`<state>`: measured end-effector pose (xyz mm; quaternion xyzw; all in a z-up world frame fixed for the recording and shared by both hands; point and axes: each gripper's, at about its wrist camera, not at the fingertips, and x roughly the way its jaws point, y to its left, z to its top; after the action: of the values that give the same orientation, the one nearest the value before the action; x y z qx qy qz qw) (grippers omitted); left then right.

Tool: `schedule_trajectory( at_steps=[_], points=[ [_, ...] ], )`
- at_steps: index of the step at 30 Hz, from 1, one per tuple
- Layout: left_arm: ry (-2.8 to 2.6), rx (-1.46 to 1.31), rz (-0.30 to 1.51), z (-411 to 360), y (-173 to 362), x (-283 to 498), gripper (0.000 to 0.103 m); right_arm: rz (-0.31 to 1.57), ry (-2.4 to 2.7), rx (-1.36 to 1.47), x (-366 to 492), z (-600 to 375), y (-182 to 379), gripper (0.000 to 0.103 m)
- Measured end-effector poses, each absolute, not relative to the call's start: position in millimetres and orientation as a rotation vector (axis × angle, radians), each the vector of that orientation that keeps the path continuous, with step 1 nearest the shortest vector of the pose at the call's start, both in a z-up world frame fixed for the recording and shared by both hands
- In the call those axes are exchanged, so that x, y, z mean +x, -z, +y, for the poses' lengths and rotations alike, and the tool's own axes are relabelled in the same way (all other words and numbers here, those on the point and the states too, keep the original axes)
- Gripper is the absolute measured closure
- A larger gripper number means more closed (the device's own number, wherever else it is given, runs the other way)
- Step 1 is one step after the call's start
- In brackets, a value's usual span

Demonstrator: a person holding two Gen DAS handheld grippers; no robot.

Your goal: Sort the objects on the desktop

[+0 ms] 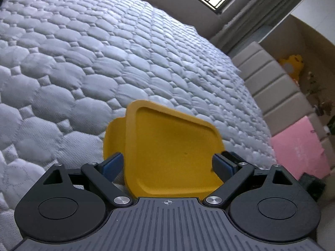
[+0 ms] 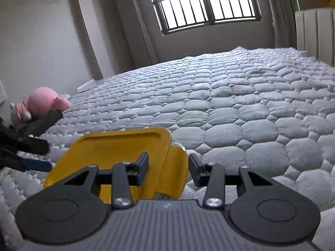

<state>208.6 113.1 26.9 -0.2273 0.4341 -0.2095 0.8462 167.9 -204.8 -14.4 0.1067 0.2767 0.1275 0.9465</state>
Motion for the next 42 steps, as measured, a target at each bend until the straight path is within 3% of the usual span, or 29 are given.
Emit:
schedule_trajectory(
  at_steps=[13, 18, 19, 20, 21, 23, 29, 35, 42],
  points=[
    [0.474, -0.502, 0.917, 107.8, -26.8, 208.1, 0.008, 0.584, -0.269, 0.269, 163.0, -224.7, 8.7, 0.055],
    [0.522, -0.599, 0.801, 125.1, -59.3, 198.1, 0.008, 0.443, -0.246, 0.481, 143.1, -254.8, -21.2, 0.054],
    [0.536, -0.607, 0.787, 121.5, -63.5, 198.5, 0.007, 0.453, -0.278, 0.493, 144.2, -251.3, -24.8, 0.056],
    [0.549, -0.61, 0.782, 114.5, -64.8, 200.3, 0.007, 0.463, -0.31, 0.505, 145.2, -247.8, -28.4, 0.066],
    [0.559, -0.611, 0.78, 107.3, -65.0, 202.3, 0.007, 0.49, -0.347, 0.518, 148.9, -241.1, -28.8, 0.083],
    [0.556, -0.6, 0.801, 91.9, -56.3, 209.4, 0.007, 0.547, -0.388, 0.53, 158.2, -225.0, -23.3, 0.094],
    [0.516, -0.587, 0.91, 72.6, -13.4, 223.2, 0.008, 0.609, -0.355, 0.461, 163.4, -191.8, 9.9, 0.093],
    [0.558, -0.591, 0.848, 80.1, -1.4, 218.6, 0.008, 0.534, -0.359, 0.457, 152.7, -193.2, 22.2, 0.099],
    [0.522, -0.364, 0.775, 48.9, -7.4, 205.8, 0.007, 0.498, -0.355, 0.431, 149.2, -191.5, 26.3, 0.103]
  ],
)
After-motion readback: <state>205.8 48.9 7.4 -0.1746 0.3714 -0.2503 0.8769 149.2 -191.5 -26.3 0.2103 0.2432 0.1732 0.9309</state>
